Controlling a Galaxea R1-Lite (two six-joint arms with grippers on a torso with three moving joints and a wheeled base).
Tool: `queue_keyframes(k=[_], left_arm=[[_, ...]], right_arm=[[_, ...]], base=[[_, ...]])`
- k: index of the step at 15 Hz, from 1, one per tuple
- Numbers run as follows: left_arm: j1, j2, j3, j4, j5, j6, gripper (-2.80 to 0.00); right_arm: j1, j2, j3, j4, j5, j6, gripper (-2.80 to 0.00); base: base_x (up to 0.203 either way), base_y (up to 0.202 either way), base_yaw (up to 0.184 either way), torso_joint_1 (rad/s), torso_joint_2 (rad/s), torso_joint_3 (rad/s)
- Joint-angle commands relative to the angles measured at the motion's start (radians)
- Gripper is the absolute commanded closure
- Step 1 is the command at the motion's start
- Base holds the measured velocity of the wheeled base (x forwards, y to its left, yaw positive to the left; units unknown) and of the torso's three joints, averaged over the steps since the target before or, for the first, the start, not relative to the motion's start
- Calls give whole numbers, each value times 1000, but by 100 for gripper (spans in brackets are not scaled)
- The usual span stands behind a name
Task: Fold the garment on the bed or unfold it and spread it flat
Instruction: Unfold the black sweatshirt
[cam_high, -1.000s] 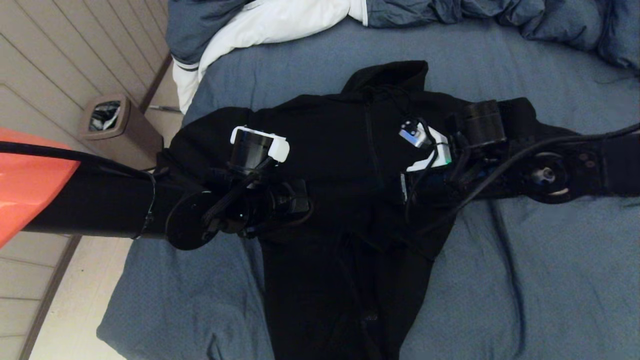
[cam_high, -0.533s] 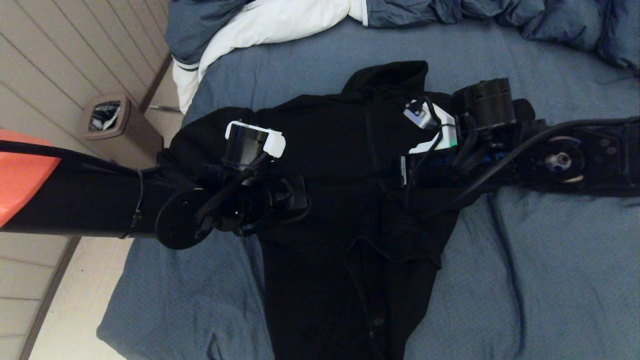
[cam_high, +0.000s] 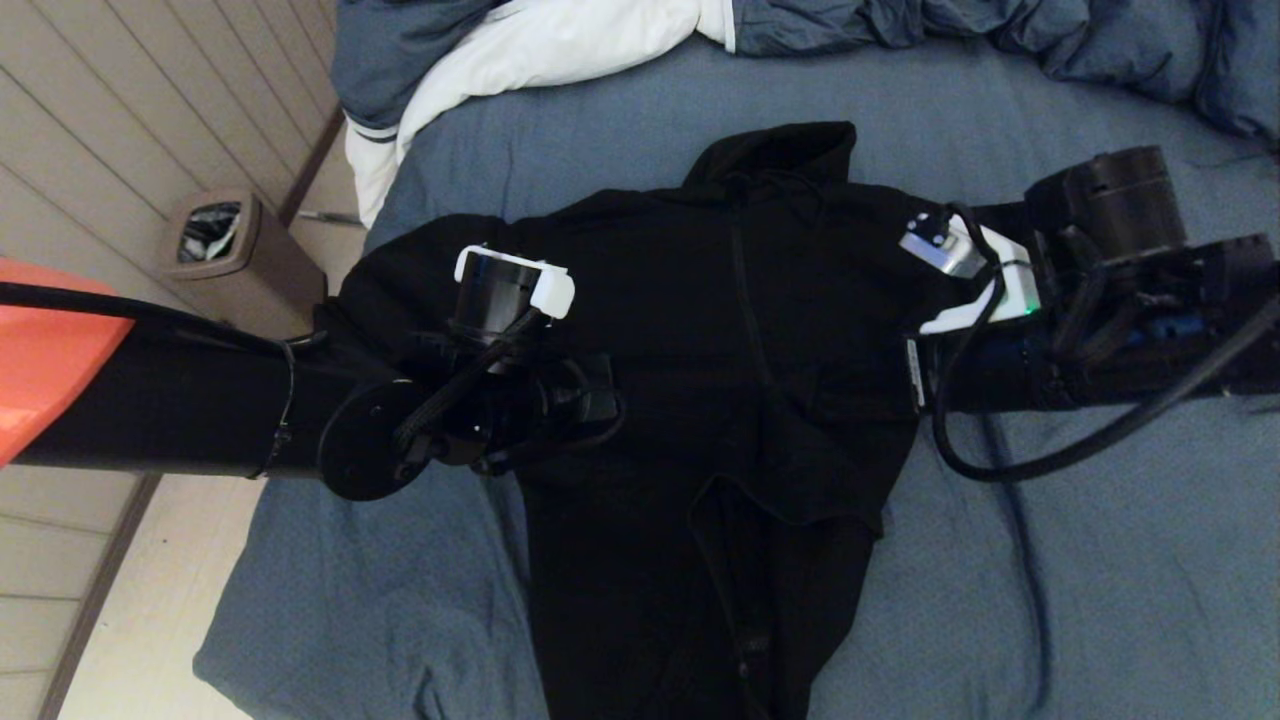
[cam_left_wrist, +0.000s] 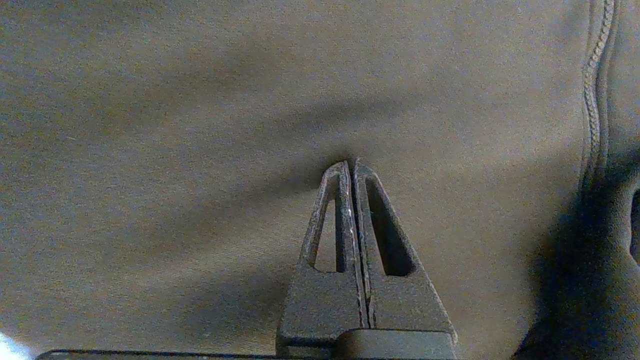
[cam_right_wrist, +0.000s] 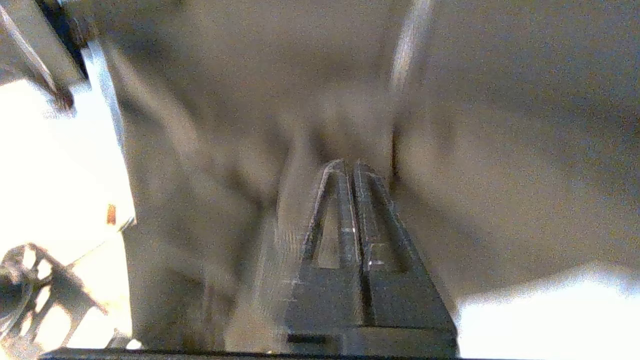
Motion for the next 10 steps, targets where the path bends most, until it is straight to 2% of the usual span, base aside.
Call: queue_keyframes(k=[1, 3, 10], left_arm=[[-5, 6, 3, -2, 0, -4, 0], [-8, 5, 4, -2, 1, -6, 0], [-9, 22, 3, -2, 1, -4, 0]], right_arm=[[3, -72, 80, 24, 2, -29, -280], [4, -84, 139, 30, 1, -86, -280], [12, -91, 233, 29, 0, -130, -280]], base=[[0, 0, 0, 0, 0, 0], [0, 0, 0, 0, 0, 0], [0, 0, 0, 0, 0, 0]])
